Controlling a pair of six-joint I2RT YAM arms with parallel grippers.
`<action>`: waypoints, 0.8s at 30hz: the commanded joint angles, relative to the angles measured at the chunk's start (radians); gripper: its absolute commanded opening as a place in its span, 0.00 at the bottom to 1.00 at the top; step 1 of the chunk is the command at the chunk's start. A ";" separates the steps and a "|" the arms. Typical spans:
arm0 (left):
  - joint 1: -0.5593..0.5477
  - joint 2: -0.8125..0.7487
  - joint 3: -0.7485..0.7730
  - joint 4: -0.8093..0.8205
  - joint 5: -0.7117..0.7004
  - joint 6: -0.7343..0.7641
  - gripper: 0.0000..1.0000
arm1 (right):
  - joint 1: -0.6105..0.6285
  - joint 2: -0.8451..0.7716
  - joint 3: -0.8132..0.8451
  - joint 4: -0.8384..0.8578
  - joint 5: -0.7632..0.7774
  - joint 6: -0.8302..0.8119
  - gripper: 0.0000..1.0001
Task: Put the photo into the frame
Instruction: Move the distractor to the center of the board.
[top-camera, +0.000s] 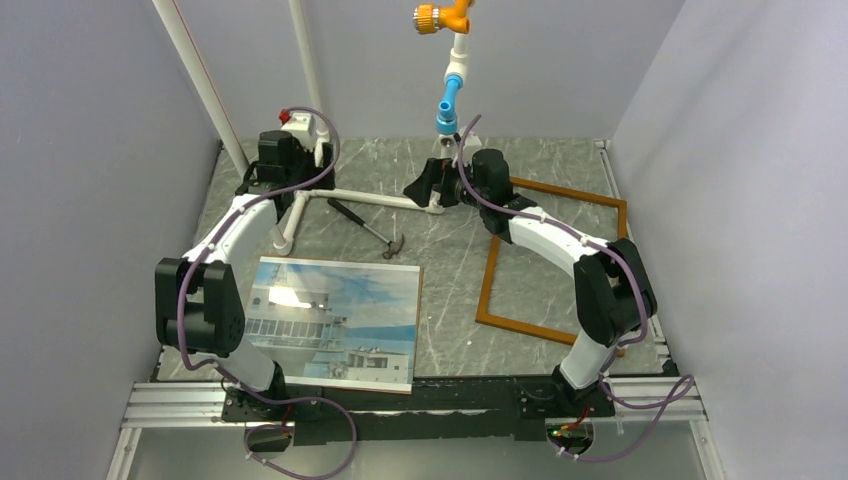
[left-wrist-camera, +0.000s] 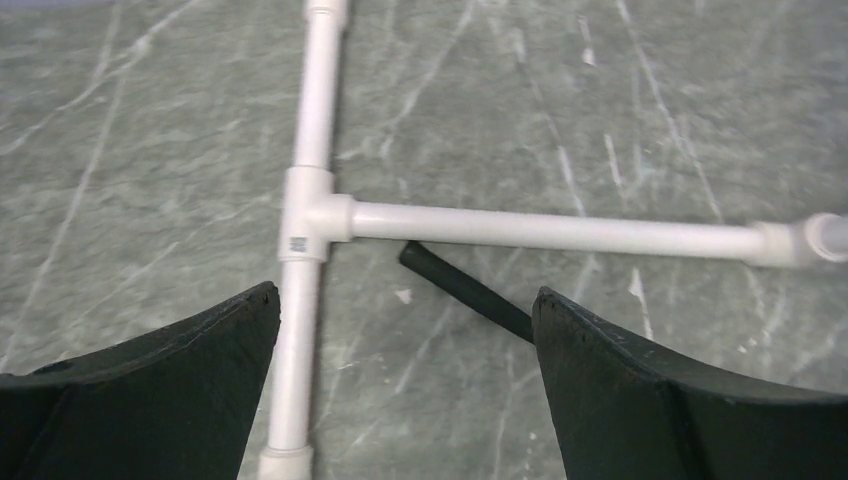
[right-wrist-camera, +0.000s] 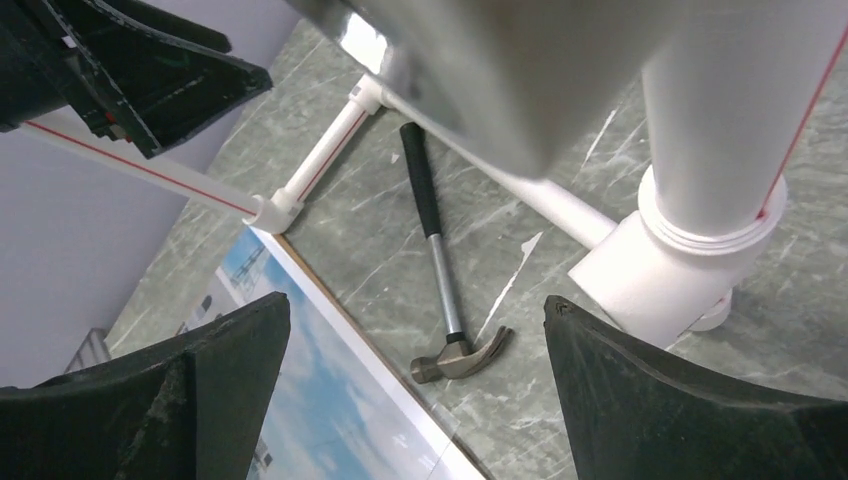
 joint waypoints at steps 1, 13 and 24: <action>-0.032 -0.028 0.039 -0.024 0.129 0.022 0.99 | 0.022 0.002 -0.049 -0.098 -0.141 0.023 1.00; -0.173 -0.128 -0.041 -0.073 0.134 -0.007 0.99 | 0.022 -0.145 -0.148 -0.149 -0.141 0.018 1.00; -0.328 -0.321 -0.189 -0.083 0.092 -0.070 0.99 | 0.031 -0.325 -0.265 -0.287 -0.082 -0.010 1.00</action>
